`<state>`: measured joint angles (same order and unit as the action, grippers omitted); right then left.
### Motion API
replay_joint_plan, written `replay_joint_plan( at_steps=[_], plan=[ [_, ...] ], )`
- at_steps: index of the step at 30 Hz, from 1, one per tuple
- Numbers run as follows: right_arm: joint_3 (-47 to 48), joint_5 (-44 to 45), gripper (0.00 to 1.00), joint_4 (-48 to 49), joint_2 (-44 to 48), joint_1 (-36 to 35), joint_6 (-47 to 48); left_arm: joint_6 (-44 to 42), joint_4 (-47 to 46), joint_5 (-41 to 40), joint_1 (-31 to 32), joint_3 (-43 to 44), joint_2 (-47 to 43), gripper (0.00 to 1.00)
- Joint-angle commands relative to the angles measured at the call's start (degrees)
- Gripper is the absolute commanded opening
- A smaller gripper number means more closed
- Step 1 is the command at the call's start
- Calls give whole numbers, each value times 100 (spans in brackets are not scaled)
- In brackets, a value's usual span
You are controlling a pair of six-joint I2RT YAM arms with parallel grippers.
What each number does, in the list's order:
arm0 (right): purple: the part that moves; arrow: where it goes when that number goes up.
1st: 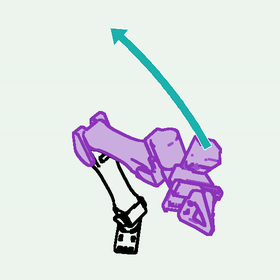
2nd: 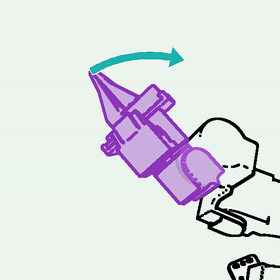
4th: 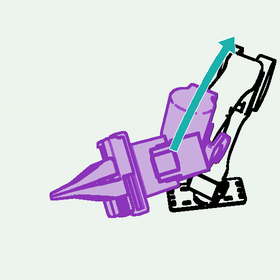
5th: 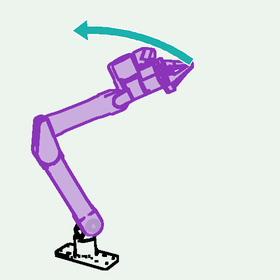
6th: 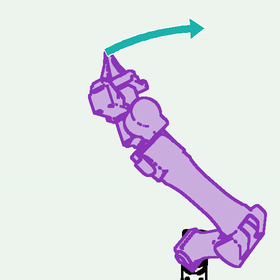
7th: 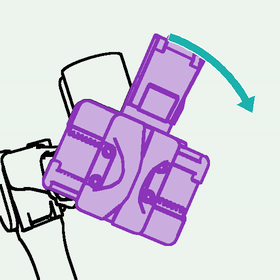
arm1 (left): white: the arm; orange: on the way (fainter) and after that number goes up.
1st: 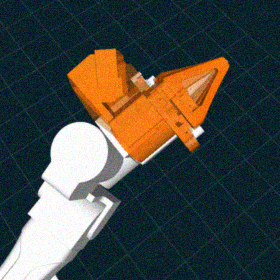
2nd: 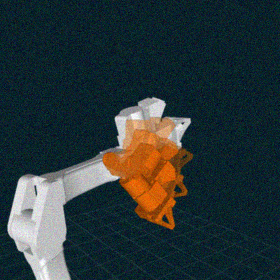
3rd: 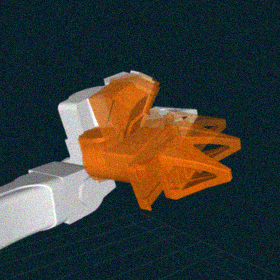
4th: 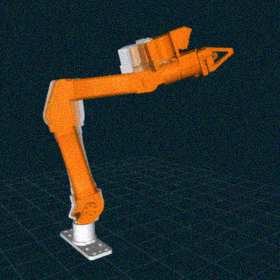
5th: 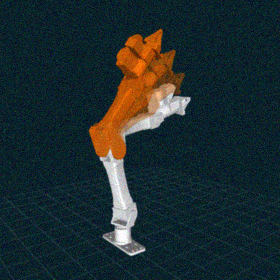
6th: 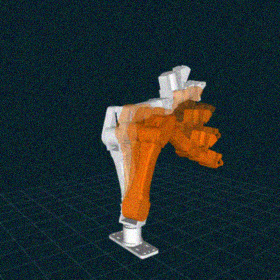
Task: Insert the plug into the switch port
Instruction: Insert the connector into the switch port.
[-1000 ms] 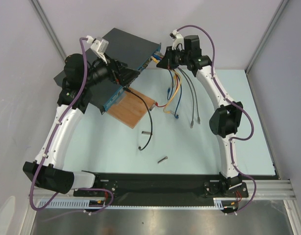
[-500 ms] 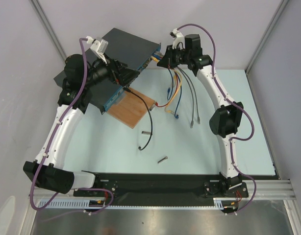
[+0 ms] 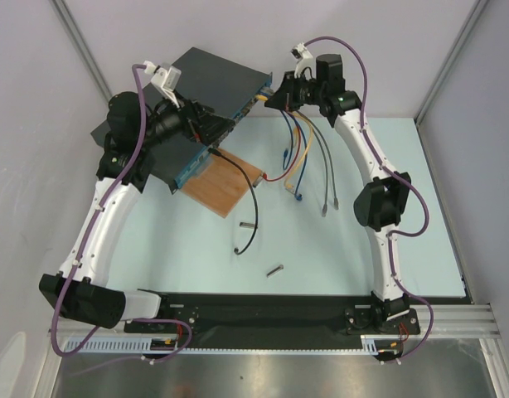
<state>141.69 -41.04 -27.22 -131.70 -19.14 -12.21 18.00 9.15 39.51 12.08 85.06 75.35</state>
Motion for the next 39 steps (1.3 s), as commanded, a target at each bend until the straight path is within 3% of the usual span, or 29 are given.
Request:
replay_joint_plan(
  at_steps=[1,8,20,23,24,26,27,30,35,37,39],
  plan=[
    [228,16,0,560,30,-152,120,72,-203,154,-65,-68,-196,100],
    [263,640,0,463,-22,-371,1097,72,-238,171,-91,-59,-196,100],
    [334,474,0,1228,-41,-424,843,37,-159,154,-170,-112,-214,100],
    [-173,53,31,1202,414,-328,852,-86,-45,206,-223,-103,-214,100],
    [-420,-35,49,1237,565,-249,869,-138,-45,224,-249,-138,-223,100],
    [-842,-202,63,1246,1134,-179,930,-287,16,355,-267,-147,-231,100],
    [-1262,-255,75,1150,1346,-117,1000,-384,17,391,-267,-156,-258,100],
    [-1931,-317,89,651,2127,-64,1483,-936,139,444,-267,-156,-345,100],
    [-3390,-379,91,-572,3368,-29,2405,-1500,465,567,-267,-252,-477,100],
    [-4311,-300,85,-959,3983,-46,2976,-1641,527,620,-258,-384,-574,100],
    [-4955,-47,70,-1170,4370,-213,3555,-1659,518,611,-267,-489,-627,100]
  ],
)
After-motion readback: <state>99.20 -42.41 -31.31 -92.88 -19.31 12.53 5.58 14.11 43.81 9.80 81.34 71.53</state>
